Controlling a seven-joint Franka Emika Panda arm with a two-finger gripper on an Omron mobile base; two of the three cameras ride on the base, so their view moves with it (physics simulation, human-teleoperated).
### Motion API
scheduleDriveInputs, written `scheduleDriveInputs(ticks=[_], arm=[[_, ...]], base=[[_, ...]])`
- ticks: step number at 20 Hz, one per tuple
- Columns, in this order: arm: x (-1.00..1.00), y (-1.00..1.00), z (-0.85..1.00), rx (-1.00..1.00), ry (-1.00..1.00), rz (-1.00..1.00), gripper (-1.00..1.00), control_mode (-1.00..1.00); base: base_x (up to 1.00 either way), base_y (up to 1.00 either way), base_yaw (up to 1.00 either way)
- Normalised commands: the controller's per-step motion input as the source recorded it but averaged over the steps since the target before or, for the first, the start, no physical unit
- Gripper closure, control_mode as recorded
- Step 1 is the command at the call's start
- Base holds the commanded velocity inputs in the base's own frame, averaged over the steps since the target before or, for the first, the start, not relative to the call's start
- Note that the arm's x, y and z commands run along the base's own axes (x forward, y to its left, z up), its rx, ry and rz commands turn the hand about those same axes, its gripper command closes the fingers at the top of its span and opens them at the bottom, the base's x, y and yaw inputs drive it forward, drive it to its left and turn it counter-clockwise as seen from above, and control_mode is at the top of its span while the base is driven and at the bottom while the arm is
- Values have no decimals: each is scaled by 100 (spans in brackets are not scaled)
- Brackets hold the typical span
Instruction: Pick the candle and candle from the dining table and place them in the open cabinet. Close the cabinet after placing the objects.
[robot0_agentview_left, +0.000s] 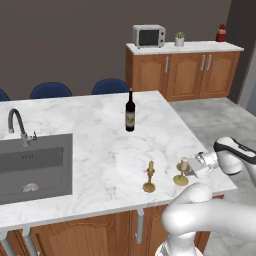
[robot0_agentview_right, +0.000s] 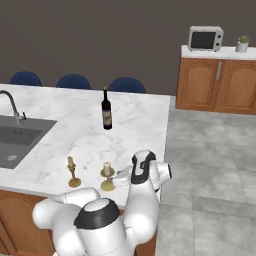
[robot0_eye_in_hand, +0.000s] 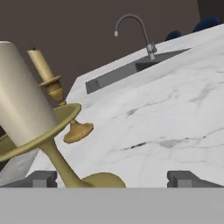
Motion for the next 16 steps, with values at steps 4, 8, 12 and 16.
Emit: scheduleDriveInputs(ticks=[4, 8, 12, 16], arm=[[-21, 36, -15, 0, 2, 0, -100, -100], [-29, 30, -16, 0, 0, 0, -100, -100], [-41, 26, -21, 0, 0, 0, -100, -100], [-31, 28, -16, 0, 0, 0, -100, -100]], base=[[0, 0, 0], [0, 0, 0], [0, 0, 0], [0, 0, 0]])
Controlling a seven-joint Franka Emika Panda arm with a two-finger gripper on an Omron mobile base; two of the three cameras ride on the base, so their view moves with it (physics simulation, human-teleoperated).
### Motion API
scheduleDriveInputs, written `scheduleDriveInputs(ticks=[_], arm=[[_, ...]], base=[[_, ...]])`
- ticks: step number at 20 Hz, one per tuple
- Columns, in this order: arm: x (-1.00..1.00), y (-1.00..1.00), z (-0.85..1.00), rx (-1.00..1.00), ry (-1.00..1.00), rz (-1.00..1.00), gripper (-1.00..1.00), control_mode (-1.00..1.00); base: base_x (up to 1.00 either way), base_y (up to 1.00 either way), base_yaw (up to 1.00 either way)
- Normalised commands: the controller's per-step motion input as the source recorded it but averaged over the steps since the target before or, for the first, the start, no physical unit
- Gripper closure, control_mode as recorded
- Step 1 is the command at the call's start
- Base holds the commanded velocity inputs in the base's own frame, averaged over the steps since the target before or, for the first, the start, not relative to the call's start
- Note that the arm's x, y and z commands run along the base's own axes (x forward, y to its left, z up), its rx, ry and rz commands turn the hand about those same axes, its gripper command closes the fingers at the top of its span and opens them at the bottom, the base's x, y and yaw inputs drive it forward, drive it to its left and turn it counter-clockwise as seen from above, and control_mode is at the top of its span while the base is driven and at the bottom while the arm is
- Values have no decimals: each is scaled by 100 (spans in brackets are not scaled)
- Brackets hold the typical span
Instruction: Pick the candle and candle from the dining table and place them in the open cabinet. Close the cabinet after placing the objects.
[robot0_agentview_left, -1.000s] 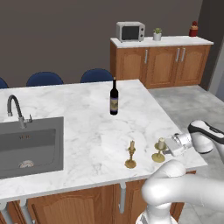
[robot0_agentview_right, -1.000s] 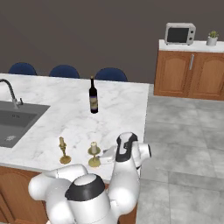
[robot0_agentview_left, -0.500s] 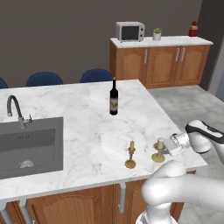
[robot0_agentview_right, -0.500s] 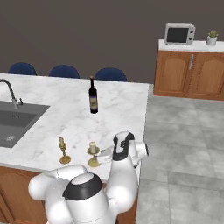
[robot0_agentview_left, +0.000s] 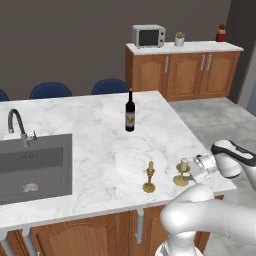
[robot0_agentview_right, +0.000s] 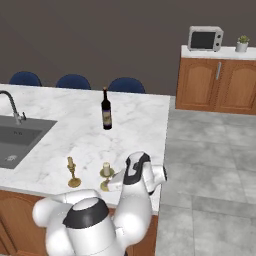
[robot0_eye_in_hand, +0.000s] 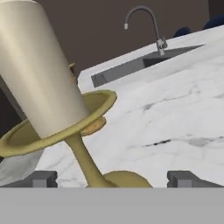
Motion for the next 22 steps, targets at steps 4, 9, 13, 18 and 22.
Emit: scheduleDriveInputs(ticks=[4, 9, 13, 18, 22], arm=[[-21, 34, -7, 0, 0, 0, -100, -100], [-5, 36, 0, -2, 3, 0, -100, -100], [-2, 17, 0, 0, 2, 0, -100, -100], [-23, 0, 0, 0, 0, 2, 100, -100], [-33, -11, 5, 4, -1, 0, 100, -100]], base=[[0, 0, 0], [0, 0, 0], [0, 0, 0], [0, 0, 0], [0, 0, 0]])
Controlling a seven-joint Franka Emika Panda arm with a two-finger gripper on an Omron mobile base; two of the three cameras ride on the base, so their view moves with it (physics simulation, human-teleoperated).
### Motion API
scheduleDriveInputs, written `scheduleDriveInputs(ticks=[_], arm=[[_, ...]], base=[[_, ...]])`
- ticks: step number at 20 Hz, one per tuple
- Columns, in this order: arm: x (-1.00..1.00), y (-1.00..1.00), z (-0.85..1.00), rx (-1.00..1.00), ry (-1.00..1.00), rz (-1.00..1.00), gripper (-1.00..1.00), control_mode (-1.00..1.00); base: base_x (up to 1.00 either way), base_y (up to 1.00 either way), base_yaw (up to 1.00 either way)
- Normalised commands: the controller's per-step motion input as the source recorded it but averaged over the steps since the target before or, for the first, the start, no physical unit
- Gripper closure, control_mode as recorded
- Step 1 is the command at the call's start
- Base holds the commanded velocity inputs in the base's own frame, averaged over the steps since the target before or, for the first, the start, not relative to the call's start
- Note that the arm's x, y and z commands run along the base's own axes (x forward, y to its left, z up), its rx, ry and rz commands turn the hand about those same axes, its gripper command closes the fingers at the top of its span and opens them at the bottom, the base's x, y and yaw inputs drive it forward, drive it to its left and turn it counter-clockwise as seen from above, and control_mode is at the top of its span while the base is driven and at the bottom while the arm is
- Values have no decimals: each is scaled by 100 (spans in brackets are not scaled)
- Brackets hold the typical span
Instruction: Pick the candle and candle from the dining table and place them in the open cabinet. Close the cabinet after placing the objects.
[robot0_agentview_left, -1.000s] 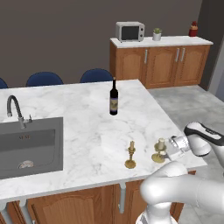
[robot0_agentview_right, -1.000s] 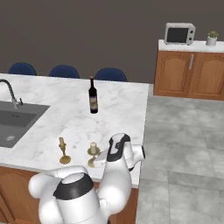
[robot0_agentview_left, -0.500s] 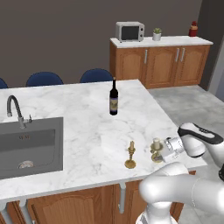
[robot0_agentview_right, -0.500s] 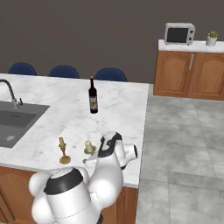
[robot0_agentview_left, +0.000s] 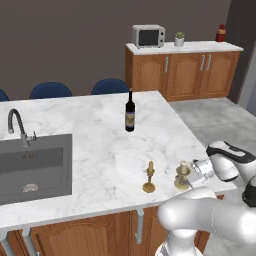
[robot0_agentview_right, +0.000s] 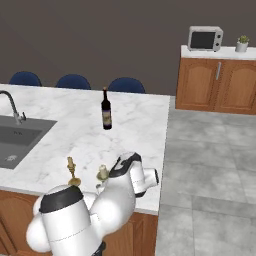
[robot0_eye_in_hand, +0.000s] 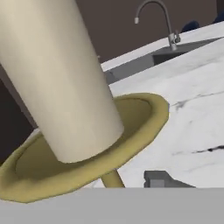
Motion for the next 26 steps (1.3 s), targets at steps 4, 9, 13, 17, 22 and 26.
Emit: scheduleDriveInputs(ticks=[4, 9, 13, 17, 22, 26], arm=[[-25, -14, 58, 3, -2, 0, 100, -100], [-2, 1, 100, -1, -10, -1, 100, -100], [-1, 1, 100, 0, -7, -4, 100, -100], [-22, 1, 100, -2, -15, -13, 100, -100], [-31, 0, 100, -17, -24, -33, 100, -100], [-34, 0, 89, -13, -12, -48, 100, -100]], base=[[0, 0, 0], [0, 0, 0], [0, 0, 0], [0, 0, 0], [0, 0, 0], [0, 0, 0]])
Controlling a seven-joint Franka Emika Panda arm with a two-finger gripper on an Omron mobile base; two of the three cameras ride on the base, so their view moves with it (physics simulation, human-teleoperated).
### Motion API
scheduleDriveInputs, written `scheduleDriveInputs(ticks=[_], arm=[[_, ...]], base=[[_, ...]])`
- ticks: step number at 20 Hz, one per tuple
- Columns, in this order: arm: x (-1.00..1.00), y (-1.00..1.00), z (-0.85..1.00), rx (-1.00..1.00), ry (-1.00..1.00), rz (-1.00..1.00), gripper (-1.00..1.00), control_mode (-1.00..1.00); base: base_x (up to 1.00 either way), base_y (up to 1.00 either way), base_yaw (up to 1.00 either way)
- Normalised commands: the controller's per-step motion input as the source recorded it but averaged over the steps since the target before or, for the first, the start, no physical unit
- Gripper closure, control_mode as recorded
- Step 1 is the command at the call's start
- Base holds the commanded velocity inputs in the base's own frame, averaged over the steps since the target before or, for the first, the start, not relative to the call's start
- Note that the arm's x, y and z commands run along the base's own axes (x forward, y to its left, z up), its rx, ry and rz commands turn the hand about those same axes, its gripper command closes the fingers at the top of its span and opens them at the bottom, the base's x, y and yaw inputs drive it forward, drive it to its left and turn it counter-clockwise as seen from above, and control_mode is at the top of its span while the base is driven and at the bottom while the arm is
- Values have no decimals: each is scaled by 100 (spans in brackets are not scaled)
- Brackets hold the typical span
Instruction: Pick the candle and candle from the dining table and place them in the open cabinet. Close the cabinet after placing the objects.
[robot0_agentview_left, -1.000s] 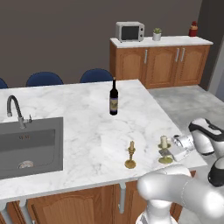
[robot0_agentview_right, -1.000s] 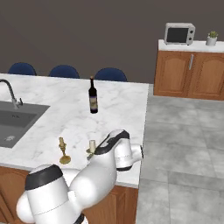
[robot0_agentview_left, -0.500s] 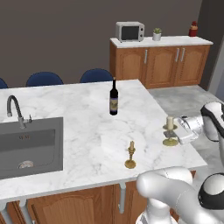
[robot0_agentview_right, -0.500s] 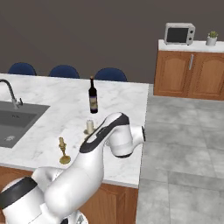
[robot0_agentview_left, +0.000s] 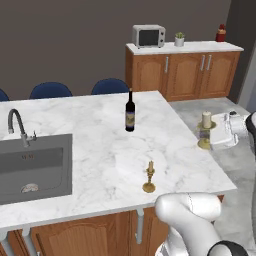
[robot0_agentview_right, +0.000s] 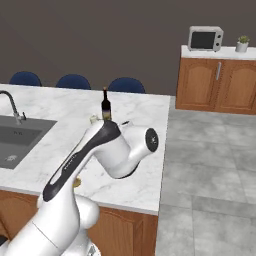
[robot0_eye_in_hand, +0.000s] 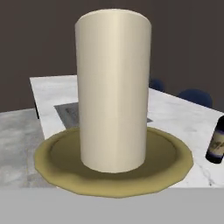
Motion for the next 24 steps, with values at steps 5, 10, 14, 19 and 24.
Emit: scheduleDriveInputs(ticks=[5, 10, 14, 19, 24], arm=[[-44, 0, 58, -10, -2, -53, 100, -100], [-35, 0, 65, -11, -5, -54, 100, -100], [-45, 0, 61, -7, -7, -52, 100, -100], [-27, 0, 24, -8, -6, -24, 100, -100], [-31, 0, 25, -6, -13, -18, 100, -100]], base=[[0, 0, 0], [0, 0, 0], [0, 0, 0], [0, 0, 0], [0, 0, 0]])
